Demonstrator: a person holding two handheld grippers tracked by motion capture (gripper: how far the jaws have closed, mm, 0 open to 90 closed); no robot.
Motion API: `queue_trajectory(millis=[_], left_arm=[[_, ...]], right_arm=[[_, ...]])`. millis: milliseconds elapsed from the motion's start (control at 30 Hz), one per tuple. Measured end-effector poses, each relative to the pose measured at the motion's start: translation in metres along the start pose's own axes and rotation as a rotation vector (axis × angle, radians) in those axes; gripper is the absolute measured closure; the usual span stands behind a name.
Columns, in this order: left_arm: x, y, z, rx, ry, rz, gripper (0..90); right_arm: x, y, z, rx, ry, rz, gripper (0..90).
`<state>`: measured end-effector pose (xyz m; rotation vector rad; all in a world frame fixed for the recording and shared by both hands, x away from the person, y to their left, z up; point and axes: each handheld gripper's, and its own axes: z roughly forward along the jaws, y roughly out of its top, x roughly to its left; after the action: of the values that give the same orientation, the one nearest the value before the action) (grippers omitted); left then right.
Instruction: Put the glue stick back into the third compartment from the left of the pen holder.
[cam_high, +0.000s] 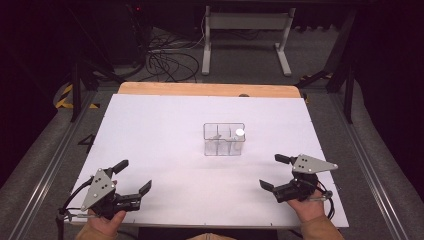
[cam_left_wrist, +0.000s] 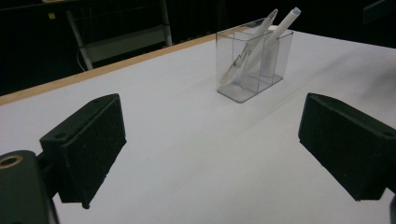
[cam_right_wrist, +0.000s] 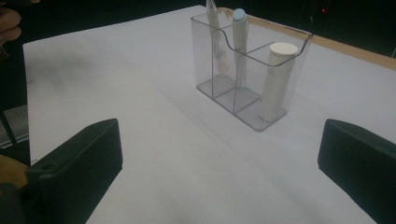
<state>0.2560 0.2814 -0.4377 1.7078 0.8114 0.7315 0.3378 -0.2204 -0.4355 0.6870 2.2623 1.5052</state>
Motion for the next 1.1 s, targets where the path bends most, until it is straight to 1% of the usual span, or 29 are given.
queue_trajectory(millis=[200, 333, 467, 533, 667, 767, 833, 933, 1100], left_arm=[[0.0, 0.0, 0.001, 0.002, -0.005, -0.001, 7.9], [0.001, -0.001, 0.002, 0.015, -0.013, 0.004, 8.0], [0.002, -0.001, 0.002, 0.014, -0.012, 0.008, 8.0], [0.002, -0.001, 0.002, 0.014, -0.01, 0.005, 8.0], [0.005, -0.002, 0.003, 0.018, -0.012, 0.014, 7.9], [0.006, -0.003, 0.004, 0.022, -0.014, 0.007, 7.9], [0.007, -0.003, 0.004, 0.022, -0.016, 0.006, 7.9], [0.006, -0.003, 0.004, 0.019, -0.016, 0.011, 7.9], [0.006, -0.004, 0.004, 0.016, -0.012, 0.012, 7.7]], right_arm=[[0.003, -0.014, 0.006, 0.017, -0.012, 0.001, 0.3], [0.004, -0.023, 0.011, 0.026, 0.001, 0.021, 0.1], [0.003, -0.031, 0.013, 0.021, 0.012, 0.063, 0.1], [0.003, -0.035, 0.014, 0.031, 0.02, 0.07, 0.1], [0.005, -0.036, 0.019, 0.055, 0.029, 0.039, 0.5], [0.005, -0.036, 0.022, 0.075, 0.021, 0.02, 1.0], [0.004, -0.035, 0.023, 0.078, 0.019, 0.027, 1.1], [0.004, -0.035, 0.021, 0.066, 0.009, 0.036, 0.9], [0.005, -0.033, 0.022, 0.066, 0.004, 0.035, 1.3]])
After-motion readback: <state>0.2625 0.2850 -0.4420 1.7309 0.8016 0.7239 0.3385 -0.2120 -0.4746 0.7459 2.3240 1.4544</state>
